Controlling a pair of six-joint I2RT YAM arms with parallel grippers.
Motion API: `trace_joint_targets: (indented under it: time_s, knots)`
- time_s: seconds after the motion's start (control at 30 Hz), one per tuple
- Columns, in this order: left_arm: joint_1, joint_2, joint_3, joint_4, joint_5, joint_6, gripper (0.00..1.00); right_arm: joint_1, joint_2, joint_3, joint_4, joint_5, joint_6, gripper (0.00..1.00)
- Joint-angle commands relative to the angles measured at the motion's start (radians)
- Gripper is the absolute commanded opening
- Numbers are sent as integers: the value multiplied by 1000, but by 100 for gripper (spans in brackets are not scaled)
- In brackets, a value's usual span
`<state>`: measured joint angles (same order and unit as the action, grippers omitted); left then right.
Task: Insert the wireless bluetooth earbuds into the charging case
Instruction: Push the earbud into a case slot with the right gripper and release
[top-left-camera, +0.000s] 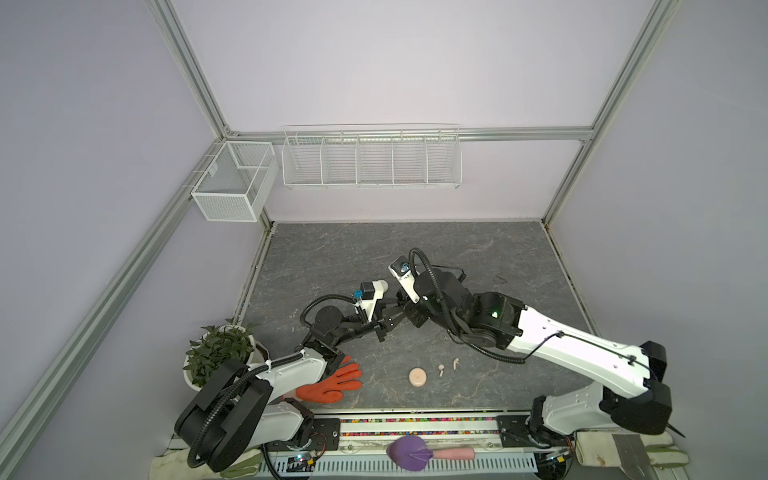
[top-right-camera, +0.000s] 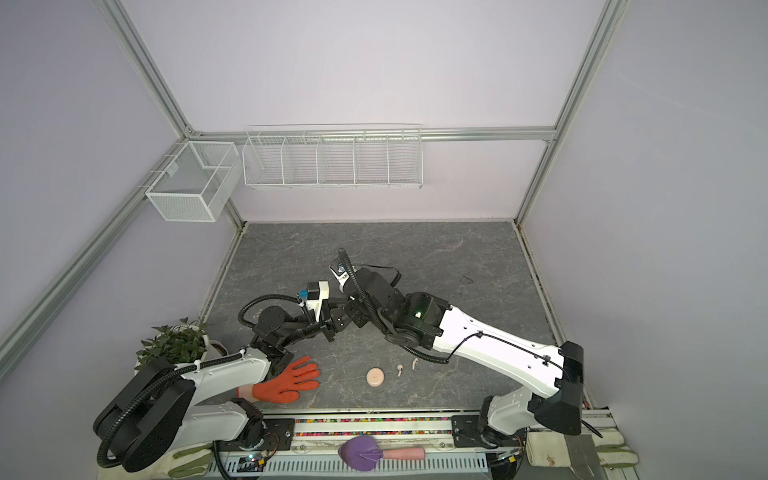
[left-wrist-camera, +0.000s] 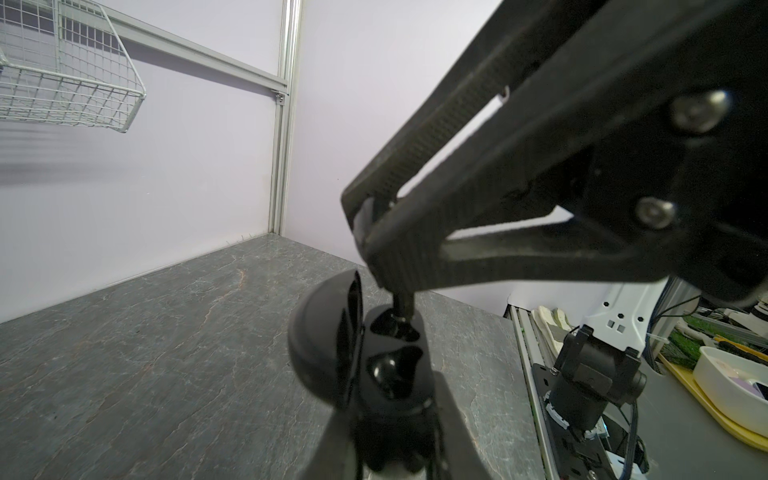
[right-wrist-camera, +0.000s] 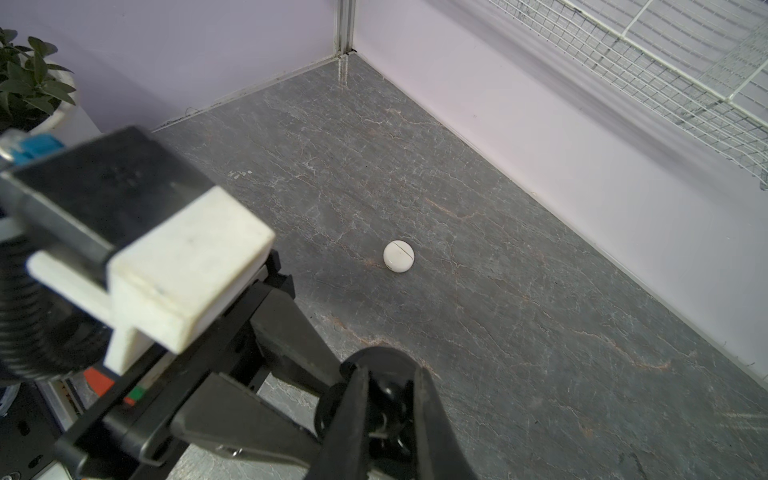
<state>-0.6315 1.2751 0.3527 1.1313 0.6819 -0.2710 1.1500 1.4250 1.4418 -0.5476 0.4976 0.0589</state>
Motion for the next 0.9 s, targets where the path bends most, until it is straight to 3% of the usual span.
trace_joint_targets:
  time_s: [0.0, 0.87]
  knots:
    - [-5, -22, 11, 16, 12, 15, 0, 7, 8, -17, 23, -3, -1, 15]
    - [-5, -61, 12, -35, 3, 36, 0, 11, 10, -49, 10, -37, -9, 16]
